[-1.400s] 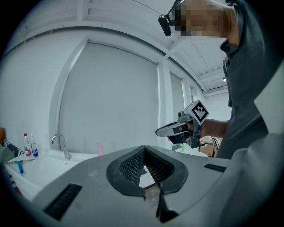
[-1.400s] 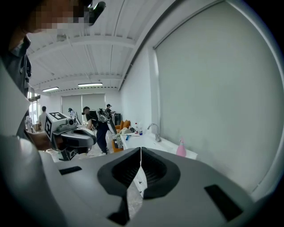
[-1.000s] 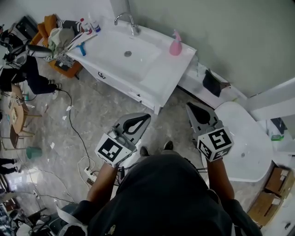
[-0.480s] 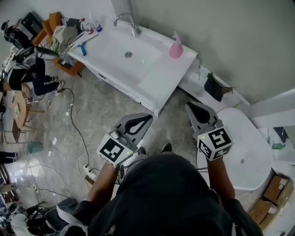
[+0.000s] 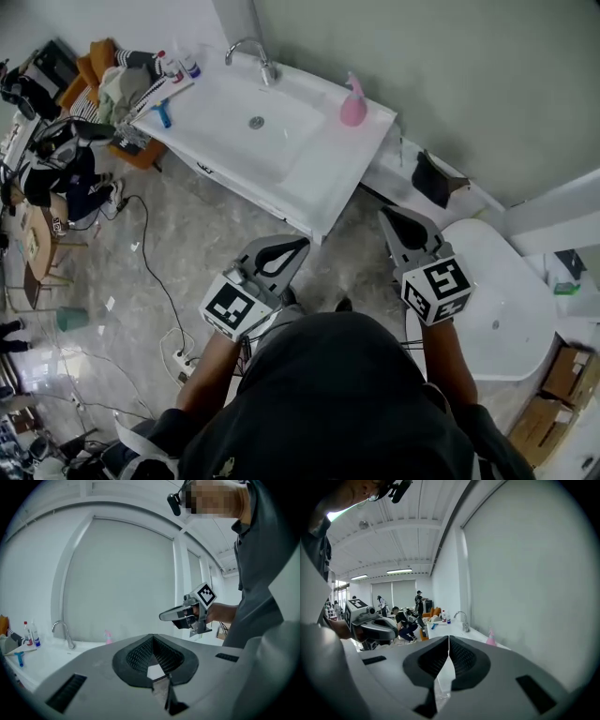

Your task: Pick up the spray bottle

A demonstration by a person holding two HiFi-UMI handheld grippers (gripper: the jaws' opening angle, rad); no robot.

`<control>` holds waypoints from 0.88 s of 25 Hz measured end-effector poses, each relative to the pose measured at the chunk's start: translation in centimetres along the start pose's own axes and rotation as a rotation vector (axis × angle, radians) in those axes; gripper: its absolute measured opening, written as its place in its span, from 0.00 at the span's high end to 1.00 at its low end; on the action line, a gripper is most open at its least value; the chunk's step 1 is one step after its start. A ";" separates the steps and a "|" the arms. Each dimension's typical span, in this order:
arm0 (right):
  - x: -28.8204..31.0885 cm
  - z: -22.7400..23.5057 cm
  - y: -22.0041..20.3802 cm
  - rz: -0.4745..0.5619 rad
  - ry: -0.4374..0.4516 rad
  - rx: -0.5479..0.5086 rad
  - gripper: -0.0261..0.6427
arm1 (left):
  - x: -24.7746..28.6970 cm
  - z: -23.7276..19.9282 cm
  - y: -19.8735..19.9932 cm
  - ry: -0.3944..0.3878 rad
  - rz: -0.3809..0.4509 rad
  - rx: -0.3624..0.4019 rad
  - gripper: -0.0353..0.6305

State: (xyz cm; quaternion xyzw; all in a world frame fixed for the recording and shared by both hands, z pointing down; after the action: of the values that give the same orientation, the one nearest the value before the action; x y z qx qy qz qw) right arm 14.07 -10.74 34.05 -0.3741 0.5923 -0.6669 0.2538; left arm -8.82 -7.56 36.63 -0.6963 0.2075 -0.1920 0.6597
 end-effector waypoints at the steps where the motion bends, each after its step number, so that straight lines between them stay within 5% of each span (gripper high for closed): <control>1: 0.1 -0.3 0.2 0.002 -0.016 0.005 0.94 | -0.1 -0.8 0.3 -0.014 0.004 0.007 0.94; 12: 3.4 -3.1 0.2 -0.030 -0.119 0.020 0.94 | -1.5 -6.3 -0.1 -0.136 0.010 0.009 0.94; 22: 7.1 -4.3 1.0 -0.036 -0.153 0.021 0.94 | -2.5 -10.2 0.0 -0.164 0.027 -0.014 0.94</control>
State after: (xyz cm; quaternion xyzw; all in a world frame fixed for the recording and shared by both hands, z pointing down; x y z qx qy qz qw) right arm 6.38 -13.89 34.42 -0.4320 0.5573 -0.6470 0.2901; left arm -16.41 -14.78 37.21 -0.7113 0.1637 -0.1241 0.6722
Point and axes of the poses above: the fingertips, and each gripper's own axes: x forward along the fingers, z to its right, y out of its top, the point moved 8 cm from there along -x, backward along the fingers, and after that the axes turned 9 degrees about z, right-handed, at the moved point
